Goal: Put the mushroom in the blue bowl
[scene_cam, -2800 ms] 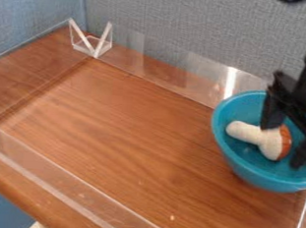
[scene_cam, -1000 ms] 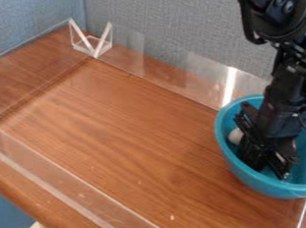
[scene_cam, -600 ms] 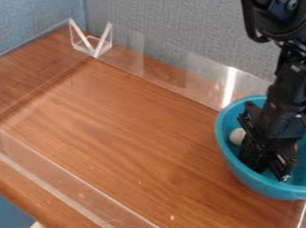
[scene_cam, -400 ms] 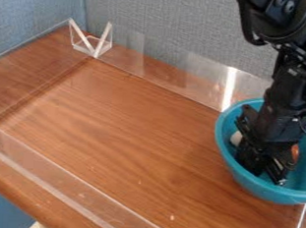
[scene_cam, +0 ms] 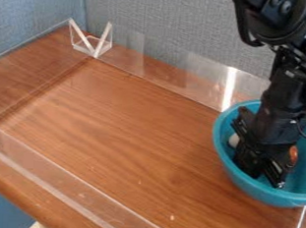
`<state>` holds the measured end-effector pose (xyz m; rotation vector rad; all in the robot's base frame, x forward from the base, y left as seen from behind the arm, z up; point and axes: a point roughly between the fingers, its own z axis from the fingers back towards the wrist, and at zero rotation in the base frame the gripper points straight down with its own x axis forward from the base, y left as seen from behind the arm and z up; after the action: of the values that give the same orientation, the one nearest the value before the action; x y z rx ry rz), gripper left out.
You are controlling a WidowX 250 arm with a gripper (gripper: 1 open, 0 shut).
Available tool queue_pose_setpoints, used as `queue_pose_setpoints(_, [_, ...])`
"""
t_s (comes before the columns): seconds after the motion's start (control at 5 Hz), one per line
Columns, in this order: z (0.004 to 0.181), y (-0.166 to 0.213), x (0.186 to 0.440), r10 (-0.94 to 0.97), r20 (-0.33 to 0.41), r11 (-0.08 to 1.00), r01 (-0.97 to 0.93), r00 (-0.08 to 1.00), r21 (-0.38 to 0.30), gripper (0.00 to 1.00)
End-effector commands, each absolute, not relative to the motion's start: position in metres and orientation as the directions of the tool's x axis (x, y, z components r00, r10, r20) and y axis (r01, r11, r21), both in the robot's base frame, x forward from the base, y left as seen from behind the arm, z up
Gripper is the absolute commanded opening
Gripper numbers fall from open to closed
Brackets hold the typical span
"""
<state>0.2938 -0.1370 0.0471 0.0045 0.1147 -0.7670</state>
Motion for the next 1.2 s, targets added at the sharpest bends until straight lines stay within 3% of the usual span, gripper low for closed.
queue_pose_setpoints(0.0, [0.079, -0.141, 0.301, -0.686, -0.024, 0.728, 0.686, 0.728, -0.007, 0.0])
queue_pose_setpoints(0.4, [0.086, -0.141, 0.299, -0.738, -0.033, 0.675, 0.738, 0.674, -0.009, 0.0])
queue_pose_setpoints(0.8, [0.101, -0.131, 0.334, -0.693, -0.035, 0.721, 0.693, 0.72, -0.006, 0.0])
queue_pose_setpoints(1.0, [0.119, -0.124, 0.355, -0.671, -0.009, 0.741, 0.671, 0.741, 0.022, 0.0])
